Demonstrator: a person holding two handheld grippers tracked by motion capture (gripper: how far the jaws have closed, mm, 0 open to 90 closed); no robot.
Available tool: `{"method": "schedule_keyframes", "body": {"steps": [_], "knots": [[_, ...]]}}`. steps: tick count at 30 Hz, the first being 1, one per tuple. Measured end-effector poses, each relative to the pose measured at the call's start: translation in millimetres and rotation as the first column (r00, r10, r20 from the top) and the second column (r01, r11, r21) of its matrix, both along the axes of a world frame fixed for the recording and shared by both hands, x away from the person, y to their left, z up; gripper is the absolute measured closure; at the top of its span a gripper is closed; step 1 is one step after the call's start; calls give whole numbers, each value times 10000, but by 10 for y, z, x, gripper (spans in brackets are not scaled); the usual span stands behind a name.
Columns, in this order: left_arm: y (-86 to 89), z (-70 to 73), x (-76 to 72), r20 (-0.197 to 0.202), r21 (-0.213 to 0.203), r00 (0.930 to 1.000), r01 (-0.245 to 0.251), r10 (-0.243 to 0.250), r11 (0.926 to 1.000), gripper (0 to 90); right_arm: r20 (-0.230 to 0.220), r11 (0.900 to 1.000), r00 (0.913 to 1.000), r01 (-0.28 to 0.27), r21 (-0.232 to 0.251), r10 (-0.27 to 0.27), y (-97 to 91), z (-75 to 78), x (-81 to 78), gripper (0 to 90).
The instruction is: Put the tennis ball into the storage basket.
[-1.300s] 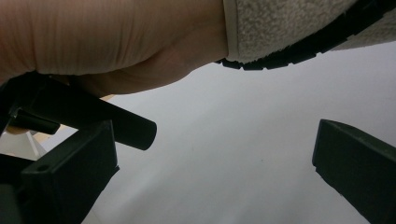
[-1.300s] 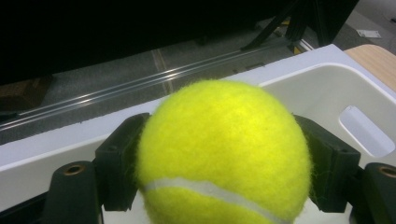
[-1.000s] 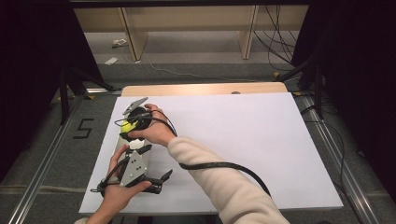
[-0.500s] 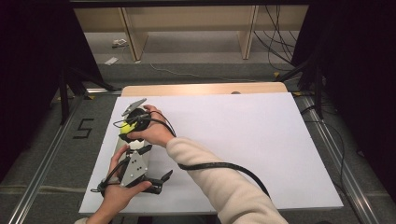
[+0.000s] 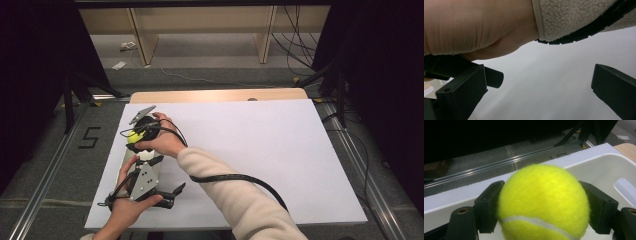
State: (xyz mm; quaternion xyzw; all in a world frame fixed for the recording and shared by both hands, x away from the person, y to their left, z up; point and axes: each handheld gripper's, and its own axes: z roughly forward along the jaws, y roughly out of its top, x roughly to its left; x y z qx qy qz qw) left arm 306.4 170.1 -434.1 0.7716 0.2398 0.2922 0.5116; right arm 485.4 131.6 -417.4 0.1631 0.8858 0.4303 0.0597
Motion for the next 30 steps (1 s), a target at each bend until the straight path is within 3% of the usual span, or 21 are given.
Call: {"method": "schedule_keyframes", "body": {"steps": [10,24,30], "knots": [[-4,2,-3,33,31,10000,-5,5,10000,0,111,9999,9999,87,110,-89,-24,47,-10,258],[7,4,1,46,-21,10000,-42,42,10000,0,90,9997,10000,13,233,-15,-94,115,-42,170],[6,3,4,14,-54,10000,-64,64,10000,0,154,9981,9996,214,585,-223,-186,152,-54,161]]}}
